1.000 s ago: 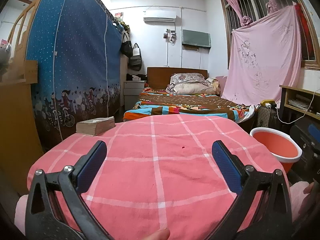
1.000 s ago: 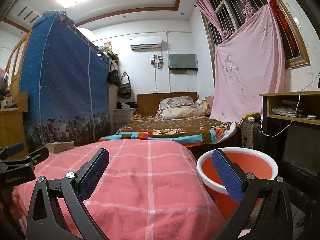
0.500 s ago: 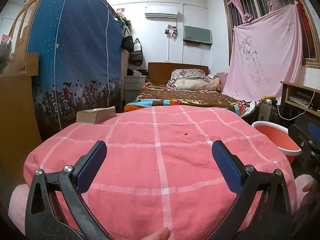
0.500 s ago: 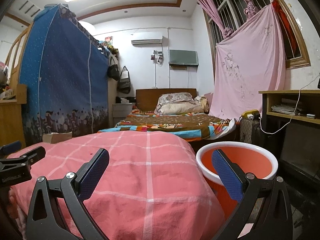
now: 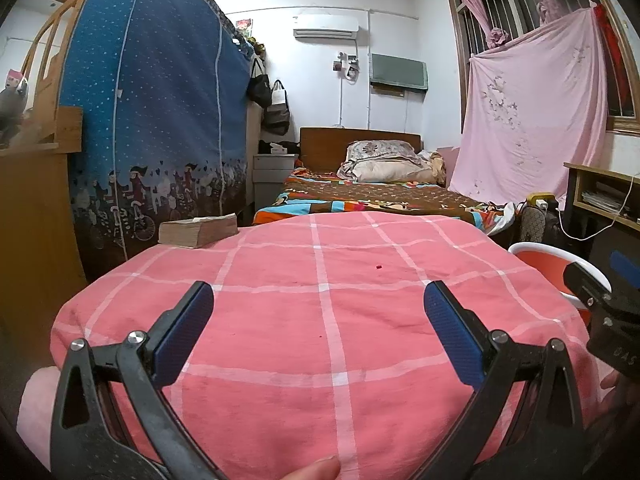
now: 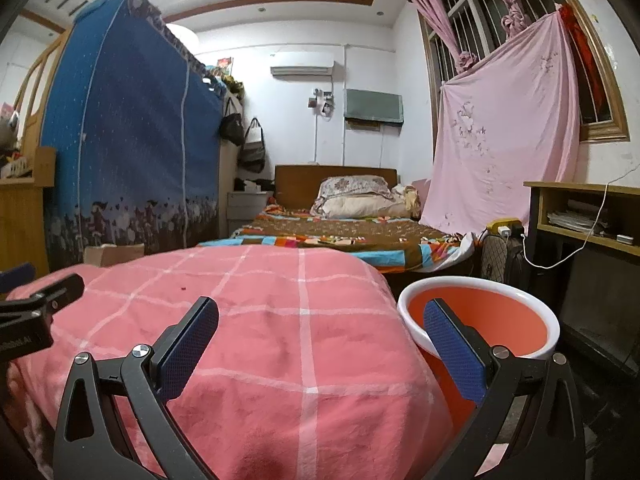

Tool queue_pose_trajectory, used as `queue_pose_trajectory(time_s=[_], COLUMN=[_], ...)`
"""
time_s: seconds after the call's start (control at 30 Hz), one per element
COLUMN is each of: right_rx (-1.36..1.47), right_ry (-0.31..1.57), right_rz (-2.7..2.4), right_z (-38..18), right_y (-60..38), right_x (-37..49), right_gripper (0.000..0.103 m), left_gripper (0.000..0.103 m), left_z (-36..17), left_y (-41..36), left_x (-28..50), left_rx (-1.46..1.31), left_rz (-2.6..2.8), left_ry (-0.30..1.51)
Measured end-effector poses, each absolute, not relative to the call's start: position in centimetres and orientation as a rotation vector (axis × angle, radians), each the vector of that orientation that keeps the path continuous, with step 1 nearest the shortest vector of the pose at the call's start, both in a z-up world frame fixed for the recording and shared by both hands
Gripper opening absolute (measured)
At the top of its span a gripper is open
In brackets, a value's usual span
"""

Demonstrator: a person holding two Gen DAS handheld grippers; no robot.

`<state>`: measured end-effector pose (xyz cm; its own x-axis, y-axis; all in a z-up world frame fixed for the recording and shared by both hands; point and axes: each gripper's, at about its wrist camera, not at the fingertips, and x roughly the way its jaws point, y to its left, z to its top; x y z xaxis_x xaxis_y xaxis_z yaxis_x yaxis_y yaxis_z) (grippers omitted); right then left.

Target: Collect trash

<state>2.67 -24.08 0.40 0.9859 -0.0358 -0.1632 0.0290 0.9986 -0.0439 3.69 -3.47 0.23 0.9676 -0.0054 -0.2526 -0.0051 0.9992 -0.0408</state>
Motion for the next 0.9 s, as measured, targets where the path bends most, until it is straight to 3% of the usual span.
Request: queue_pose_trajectory(time_s=[0.9], right_rx=[-0.032], right_ry=[0.213], right_rz=[-0.065], right_z=[-0.38], right_y=[-24.21], right_x=[3.45], right_gripper=[0.103], left_gripper=[0.091], left_z=[-0.11], left_y=[-3.57], left_x=[3.53], left_rx=[-0.032], left_rz=[-0.001], left_ry=[0.264])
